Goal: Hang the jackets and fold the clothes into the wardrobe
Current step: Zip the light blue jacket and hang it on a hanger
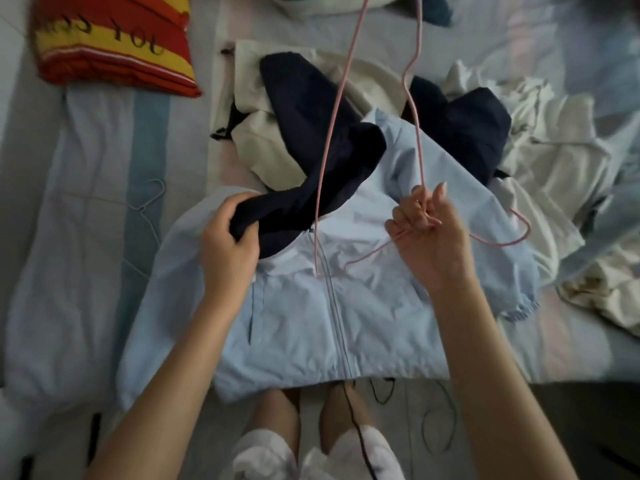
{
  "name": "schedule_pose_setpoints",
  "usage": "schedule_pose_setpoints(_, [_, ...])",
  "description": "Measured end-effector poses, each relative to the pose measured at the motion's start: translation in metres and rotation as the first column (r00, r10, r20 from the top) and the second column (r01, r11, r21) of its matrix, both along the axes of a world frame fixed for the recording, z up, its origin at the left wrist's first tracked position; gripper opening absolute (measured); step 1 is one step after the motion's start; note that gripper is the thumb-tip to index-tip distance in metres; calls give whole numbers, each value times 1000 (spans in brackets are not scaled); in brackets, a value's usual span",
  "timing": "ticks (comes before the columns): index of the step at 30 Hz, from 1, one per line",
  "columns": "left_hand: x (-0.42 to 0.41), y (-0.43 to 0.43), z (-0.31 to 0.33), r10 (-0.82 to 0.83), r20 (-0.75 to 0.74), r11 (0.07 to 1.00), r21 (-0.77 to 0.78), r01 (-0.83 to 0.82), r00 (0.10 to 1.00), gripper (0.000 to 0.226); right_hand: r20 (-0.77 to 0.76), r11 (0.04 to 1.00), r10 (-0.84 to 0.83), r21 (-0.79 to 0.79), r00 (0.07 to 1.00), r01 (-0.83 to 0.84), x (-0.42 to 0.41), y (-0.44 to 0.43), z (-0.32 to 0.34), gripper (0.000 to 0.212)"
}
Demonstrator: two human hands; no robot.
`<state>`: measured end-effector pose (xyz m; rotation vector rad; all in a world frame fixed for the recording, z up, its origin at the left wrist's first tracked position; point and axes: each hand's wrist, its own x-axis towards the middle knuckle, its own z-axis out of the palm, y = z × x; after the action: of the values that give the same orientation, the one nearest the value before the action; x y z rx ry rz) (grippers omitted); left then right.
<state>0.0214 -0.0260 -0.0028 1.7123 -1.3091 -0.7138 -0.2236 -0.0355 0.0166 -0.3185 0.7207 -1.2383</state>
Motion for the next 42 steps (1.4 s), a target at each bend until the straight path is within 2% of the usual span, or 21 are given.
schedule_pose_setpoints(4, [5, 45, 45, -53, -45, 998, 25, 54, 998, 27, -13, 996, -82, -32, 997, 82, -4, 15, 52, 29])
schedule_pose_setpoints(7, [3, 73, 86, -46, -73, 998, 34, 49, 996, 28, 10, 985, -175, 7, 985, 175, -10, 20, 108, 54])
schedule_pose_setpoints(9, [-4, 81, 114, -38, -83, 999, -8, 37, 996, 26, 23, 982, -191, -1, 981, 191, -16, 16, 141, 60])
schedule_pose_setpoints(14, [-29, 89, 190, -20, -151, 997, -79, 8, 988, 24, 175, 981, -134, -119, 975, 156, -32, 12, 223, 63])
schedule_pose_setpoints(18, [-48, 98, 231, -59, -207, 990, -136, 31, 976, 31, 161, 982, -25, -180, 987, 54, -34, 14, 256, 58])
schedule_pose_setpoints(20, [-58, 101, 248, -88, -256, 985, -167, 45, 963, 29, 77, 978, 22, -210, 997, -5, -34, 18, 258, 64])
schedule_pose_setpoints(22, [-64, 103, 265, -110, -303, 976, -215, 45, 947, 29, -106, 960, 36, -273, 994, -63, -35, 27, 255, 67])
schedule_pose_setpoints(25, [-73, 103, 292, -96, -371, 965, -264, -6, 923, 35, -460, 937, -17, -316, 888, -146, -32, 43, 239, 64])
schedule_pose_setpoints(28, [-70, 106, 321, -110, -363, 926, -376, -37, 925, 42, -619, 934, -17, -289, 785, -208, -25, 63, 226, 50])
schedule_pose_setpoints(30, [-56, 105, 334, -40, -303, 912, -401, -89, 952, 44, -686, 941, -8, -251, 727, -227, -28, 74, 218, 47])
schedule_pose_setpoints(33, [-28, 110, 334, 99, -106, 888, -439, -136, 989, 51, -714, 906, 15, -286, 700, -312, -42, 89, 225, 43])
schedule_pose_setpoints(35, [-15, 113, 329, 216, -13, 859, -474, -196, 976, 45, -743, 840, 28, -345, 668, -418, -48, 98, 241, 27])
schedule_pose_setpoints(37, [-4, 113, 324, 307, 79, 833, -504, -228, 949, 35, -834, 778, -22, -360, 551, -514, -49, 109, 258, 6])
schedule_pose_setpoints(39, [5, 113, 324, 367, 139, 833, -490, -258, 920, 27, -893, 757, -79, -342, 442, -556, -43, 117, 266, 20])
schedule_pose_setpoints(42, [6, 113, 327, 375, 149, 816, -522, -250, 915, 21, -913, 765, -58, -300, 403, -570, -27, 119, 274, 32])
